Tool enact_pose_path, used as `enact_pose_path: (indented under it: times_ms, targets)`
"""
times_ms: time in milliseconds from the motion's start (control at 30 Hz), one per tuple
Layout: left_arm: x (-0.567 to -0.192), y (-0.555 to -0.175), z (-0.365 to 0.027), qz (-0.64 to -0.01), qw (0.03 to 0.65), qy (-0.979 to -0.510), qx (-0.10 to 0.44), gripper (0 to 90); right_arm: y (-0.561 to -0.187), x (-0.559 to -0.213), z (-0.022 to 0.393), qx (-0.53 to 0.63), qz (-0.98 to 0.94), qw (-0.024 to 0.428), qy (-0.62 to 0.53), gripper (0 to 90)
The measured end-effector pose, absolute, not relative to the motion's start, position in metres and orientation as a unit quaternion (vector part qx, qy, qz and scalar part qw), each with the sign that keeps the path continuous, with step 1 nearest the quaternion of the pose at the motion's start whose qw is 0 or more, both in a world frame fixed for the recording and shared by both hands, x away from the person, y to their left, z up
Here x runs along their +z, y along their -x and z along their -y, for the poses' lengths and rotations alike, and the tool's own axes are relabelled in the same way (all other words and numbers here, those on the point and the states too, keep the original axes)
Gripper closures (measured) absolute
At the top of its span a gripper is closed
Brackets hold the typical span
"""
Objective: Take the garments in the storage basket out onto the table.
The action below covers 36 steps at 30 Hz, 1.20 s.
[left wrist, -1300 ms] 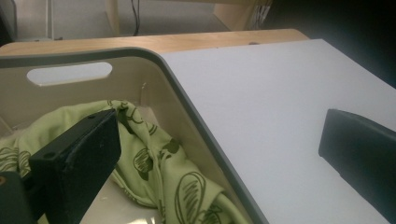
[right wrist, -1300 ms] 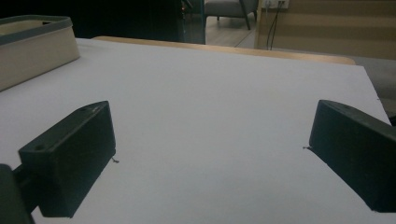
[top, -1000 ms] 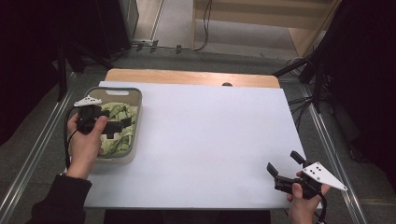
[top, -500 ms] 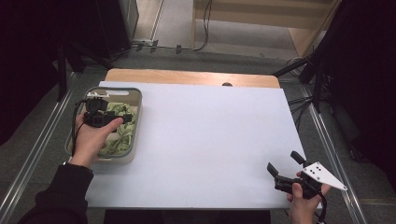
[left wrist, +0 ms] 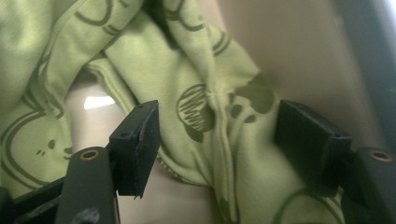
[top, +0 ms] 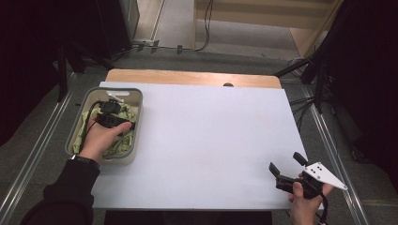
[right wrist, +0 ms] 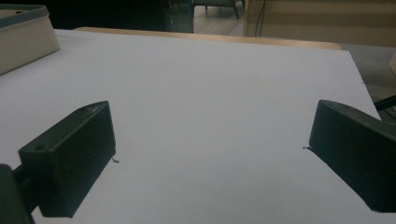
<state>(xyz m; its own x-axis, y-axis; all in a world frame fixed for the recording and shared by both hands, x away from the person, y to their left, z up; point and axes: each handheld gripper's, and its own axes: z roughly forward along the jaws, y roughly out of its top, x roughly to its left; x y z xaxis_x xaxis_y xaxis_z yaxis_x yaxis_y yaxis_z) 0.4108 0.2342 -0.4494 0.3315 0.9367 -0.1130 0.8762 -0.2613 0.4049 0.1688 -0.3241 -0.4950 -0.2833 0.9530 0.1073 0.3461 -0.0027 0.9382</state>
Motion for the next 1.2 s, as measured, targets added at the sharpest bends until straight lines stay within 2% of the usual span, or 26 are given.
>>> enact_pose_path:
  times_ms: [167, 367, 400, 433, 533, 633, 900, 967, 1000, 1033, 1067, 1100, 1200]
  targets:
    - [-0.454, -0.414, -0.234, -0.577, 0.190, -0.791, 0.067, 31.4, -0.170, -0.496, 0.324, 0.483, -0.635, 0.309, -0.518, 0.0]
    - [-0.459, -0.418, -0.237, -0.564, 0.195, -0.802, 0.030, 48.7, -0.171, -0.498, 0.325, 0.479, -0.635, 0.306, -0.523, 0.0]
    - [-0.459, -0.420, -0.238, -0.562, 0.197, -0.803, 0.023, 48.7, -0.171, -0.498, 0.325, 0.479, -0.635, 0.306, -0.523, 0.0]
    - [-0.459, -0.420, -0.239, -0.557, 0.199, -0.806, 0.021, 57.7, -0.171, -0.498, 0.325, 0.480, -0.637, 0.304, -0.522, 0.0]
    - [-0.456, -0.419, -0.238, -0.540, 0.198, -0.817, 0.027, 69.7, -0.171, -0.498, 0.324, 0.478, -0.637, 0.304, -0.522, 0.0]
    - [-0.452, -0.418, -0.236, -0.528, 0.181, -0.829, 0.048, 73.3, -0.171, -0.498, 0.325, 0.476, -0.637, 0.305, -0.525, 0.0]
    - [-0.431, -0.419, -0.251, -0.527, 0.149, -0.827, 0.129, 71.6, -0.171, -0.500, 0.328, 0.471, -0.635, 0.307, -0.530, 0.0]
    - [-0.423, -0.419, -0.264, -0.539, 0.187, -0.810, 0.132, 61.9, -0.171, -0.500, 0.328, 0.469, -0.635, 0.308, -0.530, 0.0]
    - [-0.423, -0.419, -0.264, -0.539, 0.187, -0.810, 0.132, 55.8, -0.171, -0.500, 0.327, 0.469, -0.635, 0.308, -0.531, 0.0]
    - [-0.419, -0.419, -0.268, -0.539, 0.195, -0.808, 0.135, 55.8, -0.171, -0.500, 0.327, 0.469, -0.635, 0.308, -0.531, 0.0]
    - [-0.414, -0.418, -0.272, -0.539, 0.205, -0.804, 0.145, 47.1, -0.171, -0.500, 0.327, 0.469, -0.635, 0.309, -0.531, 0.0]
    - [-0.405, -0.415, -0.282, -0.551, 0.221, -0.786, 0.170, 42.9, -0.171, -0.500, 0.327, 0.468, -0.635, 0.309, -0.531, 0.0]
    - [-0.399, -0.414, -0.292, -0.568, 0.225, -0.769, 0.190, 36.2, -0.172, -0.501, 0.327, 0.467, -0.637, 0.308, -0.531, 0.0]
